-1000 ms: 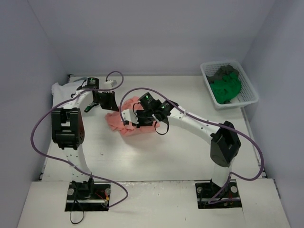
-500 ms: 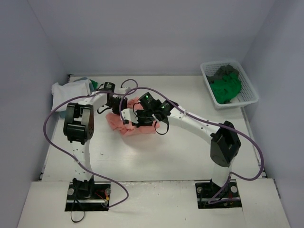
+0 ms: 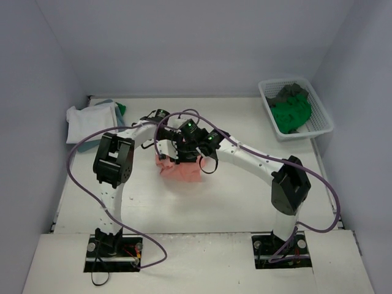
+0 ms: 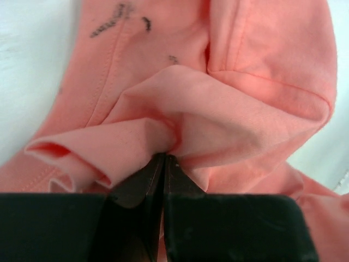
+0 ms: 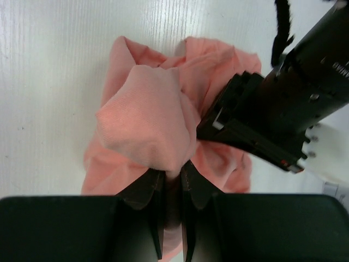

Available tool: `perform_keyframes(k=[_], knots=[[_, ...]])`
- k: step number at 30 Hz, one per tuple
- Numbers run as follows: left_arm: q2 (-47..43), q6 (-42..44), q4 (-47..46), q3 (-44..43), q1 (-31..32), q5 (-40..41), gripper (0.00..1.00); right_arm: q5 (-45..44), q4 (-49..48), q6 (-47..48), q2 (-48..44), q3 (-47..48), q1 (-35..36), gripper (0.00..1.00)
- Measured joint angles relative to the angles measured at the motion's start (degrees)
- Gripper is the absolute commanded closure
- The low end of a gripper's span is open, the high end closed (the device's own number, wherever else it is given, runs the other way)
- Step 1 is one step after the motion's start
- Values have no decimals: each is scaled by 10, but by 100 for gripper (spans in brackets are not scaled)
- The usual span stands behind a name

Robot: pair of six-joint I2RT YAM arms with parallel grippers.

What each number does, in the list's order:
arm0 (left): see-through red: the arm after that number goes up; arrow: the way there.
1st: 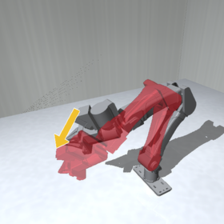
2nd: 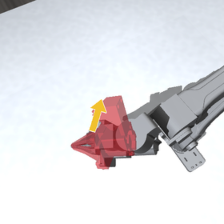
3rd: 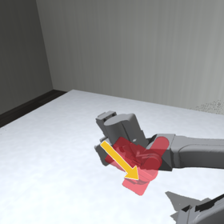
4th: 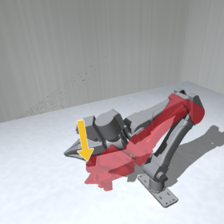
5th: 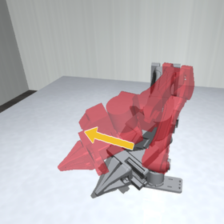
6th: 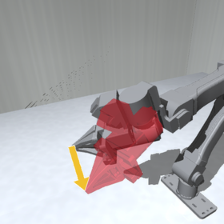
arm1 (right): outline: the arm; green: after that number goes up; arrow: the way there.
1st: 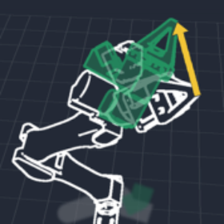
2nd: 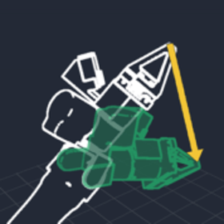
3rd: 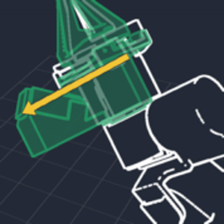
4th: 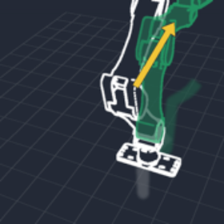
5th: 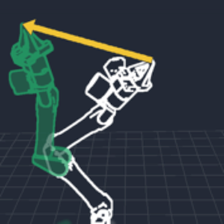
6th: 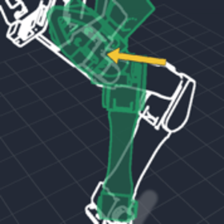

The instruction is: Fold and stack the t-shirts

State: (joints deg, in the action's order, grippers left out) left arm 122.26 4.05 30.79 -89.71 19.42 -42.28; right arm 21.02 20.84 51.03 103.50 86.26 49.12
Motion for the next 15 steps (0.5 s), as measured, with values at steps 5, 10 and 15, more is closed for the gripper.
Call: perform_keyframes(k=[5, 10, 15], knots=[[2, 7, 13, 0, 32, -24, 100, 0, 0, 0, 0, 0, -1, 100], [2, 17, 19, 3, 42, -30, 100, 0, -1, 3, 5, 0, -5, 100], [2, 21, 25, 3, 32, -33, 92, -6, -1, 5, 25, -1, -7, 100]])
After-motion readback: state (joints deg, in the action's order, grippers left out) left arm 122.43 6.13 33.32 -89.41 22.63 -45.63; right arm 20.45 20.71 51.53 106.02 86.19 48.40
